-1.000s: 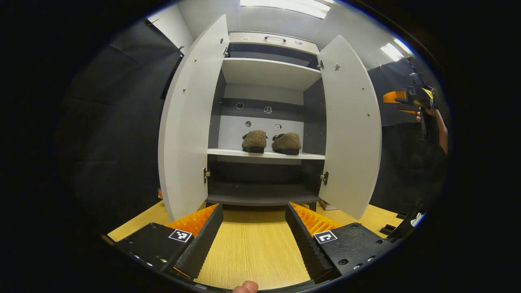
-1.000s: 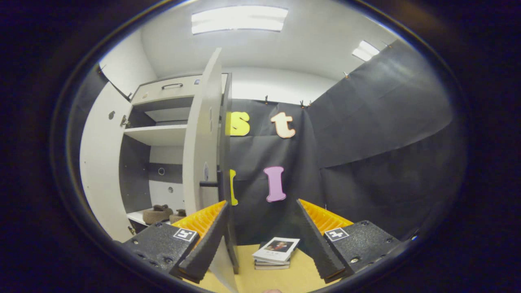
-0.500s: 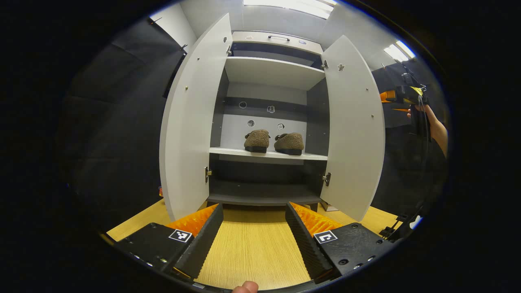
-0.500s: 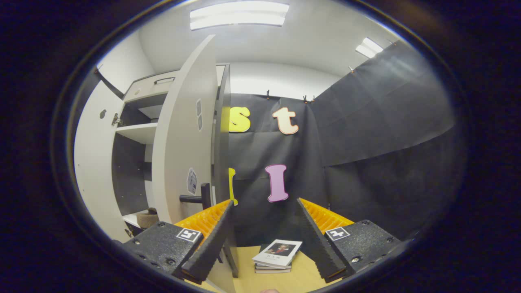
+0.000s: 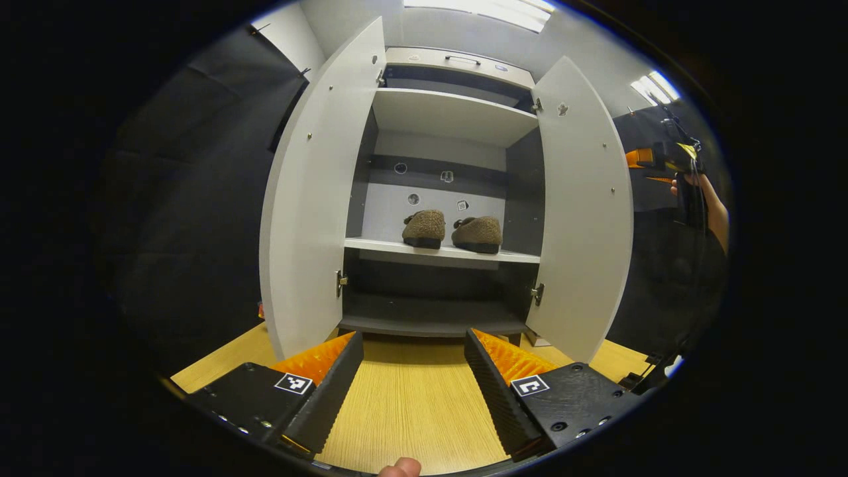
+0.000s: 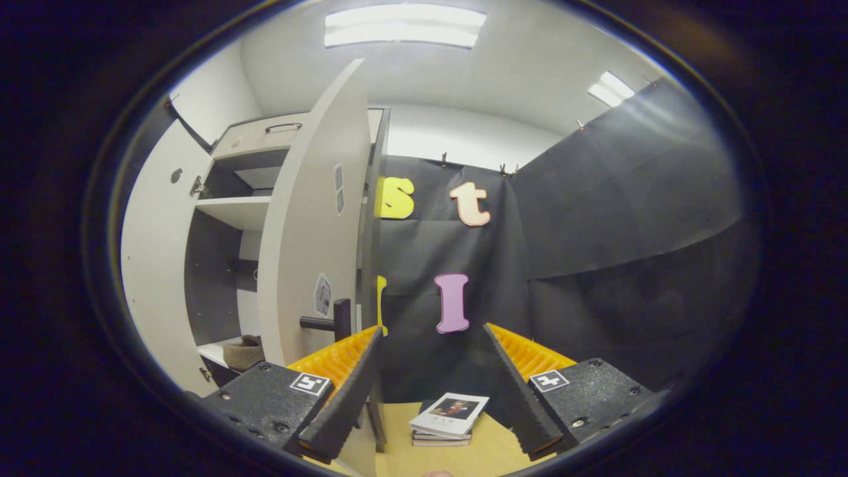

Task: Grab one shoe with the right hand and put it into the shoe cabinet, grab the other shoe with the left hand and put it into the shoe cabinet; then close the right door with the right hand and the left door with the left hand.

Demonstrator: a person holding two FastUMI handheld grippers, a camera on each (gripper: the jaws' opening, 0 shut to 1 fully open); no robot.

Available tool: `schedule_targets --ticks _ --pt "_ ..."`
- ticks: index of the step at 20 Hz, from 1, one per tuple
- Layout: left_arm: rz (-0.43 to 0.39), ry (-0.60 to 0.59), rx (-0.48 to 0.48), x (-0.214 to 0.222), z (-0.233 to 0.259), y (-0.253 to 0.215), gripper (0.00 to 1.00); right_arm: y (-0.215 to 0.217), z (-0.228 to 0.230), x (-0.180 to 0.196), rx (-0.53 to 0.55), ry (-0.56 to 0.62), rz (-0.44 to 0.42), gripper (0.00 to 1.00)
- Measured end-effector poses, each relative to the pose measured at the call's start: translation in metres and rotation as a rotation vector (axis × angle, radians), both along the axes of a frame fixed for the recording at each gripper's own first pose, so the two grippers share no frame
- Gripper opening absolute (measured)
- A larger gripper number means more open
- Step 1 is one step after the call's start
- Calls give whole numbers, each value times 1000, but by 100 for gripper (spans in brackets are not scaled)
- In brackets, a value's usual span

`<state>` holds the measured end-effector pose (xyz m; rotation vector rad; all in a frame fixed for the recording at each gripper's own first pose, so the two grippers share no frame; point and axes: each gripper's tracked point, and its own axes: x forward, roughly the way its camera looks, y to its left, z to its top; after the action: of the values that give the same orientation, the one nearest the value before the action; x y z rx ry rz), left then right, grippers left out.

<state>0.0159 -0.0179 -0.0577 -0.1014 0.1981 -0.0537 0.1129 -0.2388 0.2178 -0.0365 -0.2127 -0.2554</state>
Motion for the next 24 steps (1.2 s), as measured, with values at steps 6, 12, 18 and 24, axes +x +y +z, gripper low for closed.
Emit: schedule_targets --ticks 6,12,18,24 --pt "13 5 7 1 -3 11 93 50 -18 2 3 22 85 94" --pt "40 5 13 1 -2 22 93 108 -19 24 16 30 222 95" --pt "78 5 25 -3 -1 38 93 176 -23 69 -28 38 323 94" --pt "83 13 23 -9 -2 40 93 192 -21 90 -17 6 298 94"
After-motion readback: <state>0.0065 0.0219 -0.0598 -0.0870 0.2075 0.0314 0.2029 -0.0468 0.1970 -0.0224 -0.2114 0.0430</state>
